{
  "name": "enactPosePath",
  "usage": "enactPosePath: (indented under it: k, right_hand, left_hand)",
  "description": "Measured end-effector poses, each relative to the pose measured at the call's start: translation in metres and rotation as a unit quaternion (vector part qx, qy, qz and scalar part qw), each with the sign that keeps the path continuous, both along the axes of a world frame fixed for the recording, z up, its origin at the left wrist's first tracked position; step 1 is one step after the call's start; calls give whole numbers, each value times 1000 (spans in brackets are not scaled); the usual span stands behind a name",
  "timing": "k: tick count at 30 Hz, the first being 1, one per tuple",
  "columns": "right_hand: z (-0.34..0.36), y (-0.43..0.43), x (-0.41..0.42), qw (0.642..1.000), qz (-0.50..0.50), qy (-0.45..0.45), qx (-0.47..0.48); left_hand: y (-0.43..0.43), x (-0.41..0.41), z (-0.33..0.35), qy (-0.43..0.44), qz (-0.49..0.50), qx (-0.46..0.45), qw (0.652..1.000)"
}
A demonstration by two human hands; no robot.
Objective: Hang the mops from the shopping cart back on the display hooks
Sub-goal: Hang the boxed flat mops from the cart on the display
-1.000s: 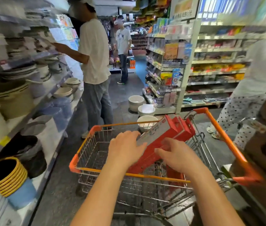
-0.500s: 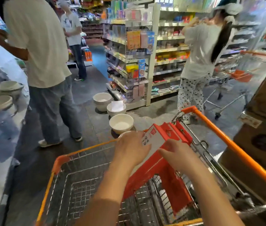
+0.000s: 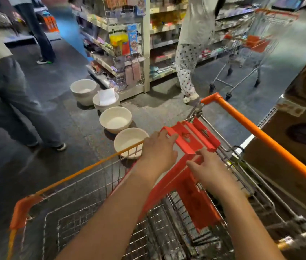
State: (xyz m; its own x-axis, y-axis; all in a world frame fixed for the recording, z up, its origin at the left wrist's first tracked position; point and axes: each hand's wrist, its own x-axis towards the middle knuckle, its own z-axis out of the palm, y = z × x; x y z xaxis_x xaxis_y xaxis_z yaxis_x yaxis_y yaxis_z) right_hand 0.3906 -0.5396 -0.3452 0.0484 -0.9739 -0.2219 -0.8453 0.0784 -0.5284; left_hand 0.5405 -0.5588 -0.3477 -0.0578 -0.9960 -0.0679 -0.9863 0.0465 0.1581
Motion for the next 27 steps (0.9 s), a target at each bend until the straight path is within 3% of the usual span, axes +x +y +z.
enactPosePath:
  k: [9, 12, 18, 27]
  right_hand:
    - [-44, -20, 11, 999, -7, 2, 38]
    - [-55, -17, 19, 999, -23, -25, 41]
    - [-68, -19, 31, 997, -31, -56, 30]
    - [-69, 1, 40, 997, -19, -69, -30]
  left_hand:
    - [-34, 4, -54, -64, -69, 62, 994]
    - [-26, 12, -67, -129, -101, 77, 984]
    - [-32, 20, -52, -47, -69, -23, 996]
    - [-18, 36, -62, -143, -118, 36, 982]
